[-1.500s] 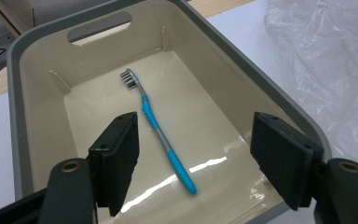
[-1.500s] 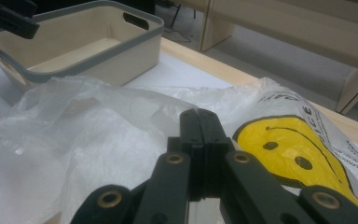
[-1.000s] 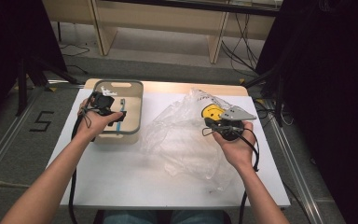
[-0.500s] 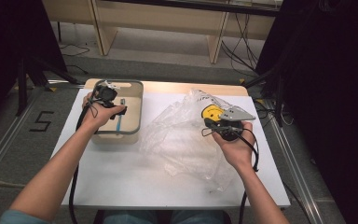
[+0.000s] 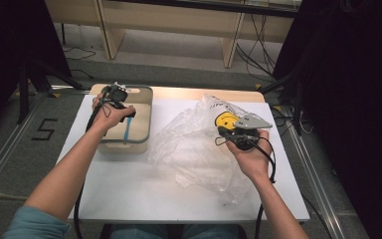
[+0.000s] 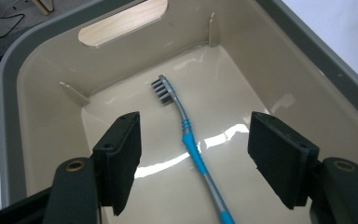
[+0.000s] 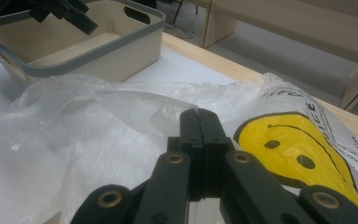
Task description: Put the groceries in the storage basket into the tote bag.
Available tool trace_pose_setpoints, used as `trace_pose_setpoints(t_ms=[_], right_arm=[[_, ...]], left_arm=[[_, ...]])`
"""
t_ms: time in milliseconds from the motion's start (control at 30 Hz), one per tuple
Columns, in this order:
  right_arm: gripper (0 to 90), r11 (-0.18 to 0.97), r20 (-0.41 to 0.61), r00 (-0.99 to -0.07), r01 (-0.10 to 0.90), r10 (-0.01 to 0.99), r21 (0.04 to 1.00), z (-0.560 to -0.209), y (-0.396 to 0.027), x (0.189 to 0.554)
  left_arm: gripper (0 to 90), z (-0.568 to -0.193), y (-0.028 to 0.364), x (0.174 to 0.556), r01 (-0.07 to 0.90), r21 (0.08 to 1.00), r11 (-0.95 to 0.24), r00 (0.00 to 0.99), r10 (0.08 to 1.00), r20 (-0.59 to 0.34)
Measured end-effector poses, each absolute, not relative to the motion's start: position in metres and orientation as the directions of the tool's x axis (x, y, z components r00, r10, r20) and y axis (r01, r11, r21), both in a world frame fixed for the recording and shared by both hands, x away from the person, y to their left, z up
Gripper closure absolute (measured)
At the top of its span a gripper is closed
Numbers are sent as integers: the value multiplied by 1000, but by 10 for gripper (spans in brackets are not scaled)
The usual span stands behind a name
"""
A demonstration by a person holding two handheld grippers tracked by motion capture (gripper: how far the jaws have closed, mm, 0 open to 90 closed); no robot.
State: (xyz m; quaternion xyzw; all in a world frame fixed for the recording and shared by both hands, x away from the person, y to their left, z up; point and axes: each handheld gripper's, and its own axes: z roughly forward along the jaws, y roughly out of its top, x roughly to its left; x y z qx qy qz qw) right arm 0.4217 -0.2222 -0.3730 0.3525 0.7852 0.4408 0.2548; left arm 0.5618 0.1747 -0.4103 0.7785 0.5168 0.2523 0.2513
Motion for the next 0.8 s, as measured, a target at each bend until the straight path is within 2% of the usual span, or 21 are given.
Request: trace_pose_setpoints(t_ms=[800], right_arm=[[900,365,-90,-625,327,775,871,-374,-221,421]], left_arm=[[374,-435,171,579,725,605,-329,314,940,134]])
